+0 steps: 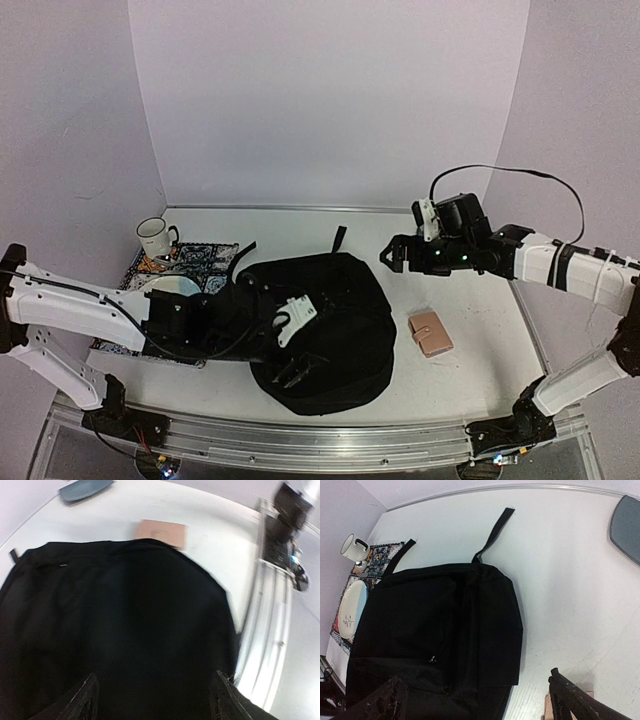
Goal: Pack the student bag
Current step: Turn over the student bag at the center of the board.
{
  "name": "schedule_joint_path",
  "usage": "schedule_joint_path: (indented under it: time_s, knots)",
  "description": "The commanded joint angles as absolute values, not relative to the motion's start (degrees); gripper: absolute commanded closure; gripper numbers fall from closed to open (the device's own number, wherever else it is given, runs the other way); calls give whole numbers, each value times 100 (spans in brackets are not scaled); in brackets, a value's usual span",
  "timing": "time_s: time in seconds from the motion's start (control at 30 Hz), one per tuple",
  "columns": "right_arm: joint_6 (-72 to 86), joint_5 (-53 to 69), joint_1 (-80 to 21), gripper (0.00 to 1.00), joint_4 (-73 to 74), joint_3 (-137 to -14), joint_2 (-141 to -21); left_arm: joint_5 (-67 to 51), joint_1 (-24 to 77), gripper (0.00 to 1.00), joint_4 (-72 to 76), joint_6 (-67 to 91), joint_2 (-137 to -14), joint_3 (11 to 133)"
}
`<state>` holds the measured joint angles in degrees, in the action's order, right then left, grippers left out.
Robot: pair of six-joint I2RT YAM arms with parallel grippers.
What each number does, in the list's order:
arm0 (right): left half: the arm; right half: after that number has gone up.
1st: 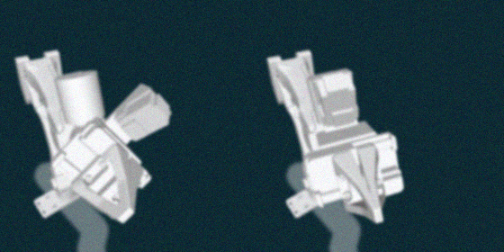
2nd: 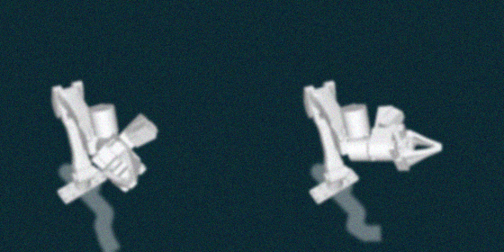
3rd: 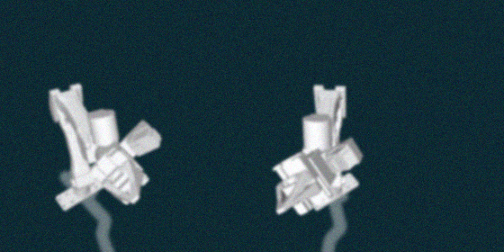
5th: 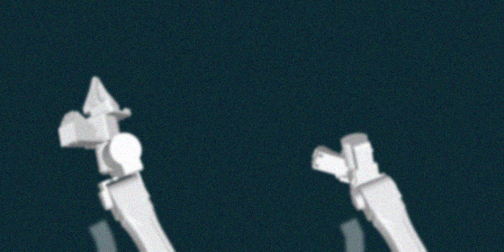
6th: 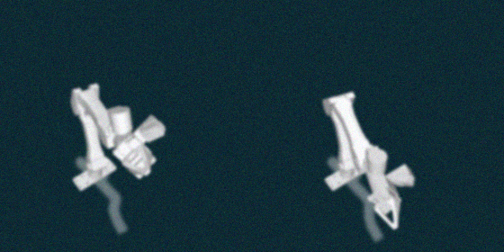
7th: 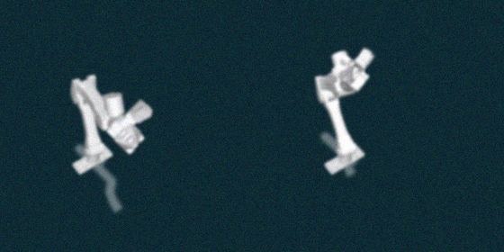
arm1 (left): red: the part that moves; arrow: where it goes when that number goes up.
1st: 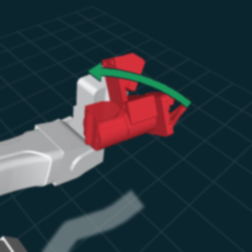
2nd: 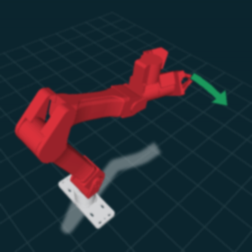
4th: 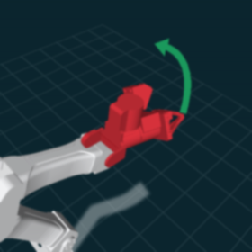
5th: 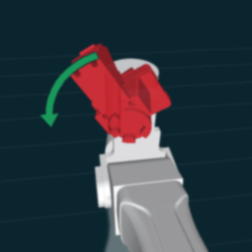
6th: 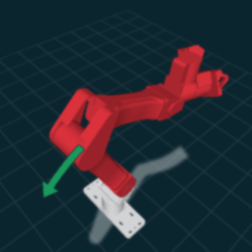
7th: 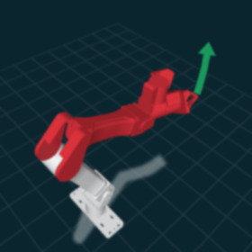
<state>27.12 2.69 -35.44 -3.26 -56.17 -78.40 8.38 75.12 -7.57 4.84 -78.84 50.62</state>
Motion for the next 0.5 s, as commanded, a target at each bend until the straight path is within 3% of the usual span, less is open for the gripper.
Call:
schedule_joint_path:
  time_s: [0.0,0.3,0.47]
  knots:
    - [2778,72,-3565,2,-201,-5456,-7658,1115,8216,22,-952,459,-8114,5527]
    - [2782,182,-3569,2,-201,-5442,-7693,1336,8771,21,-972,421,-9433,6122]
    - [2772,202,-3568,2,-212,-5372,-7611,1948,8771,30,-1157,294,-10067,6580]
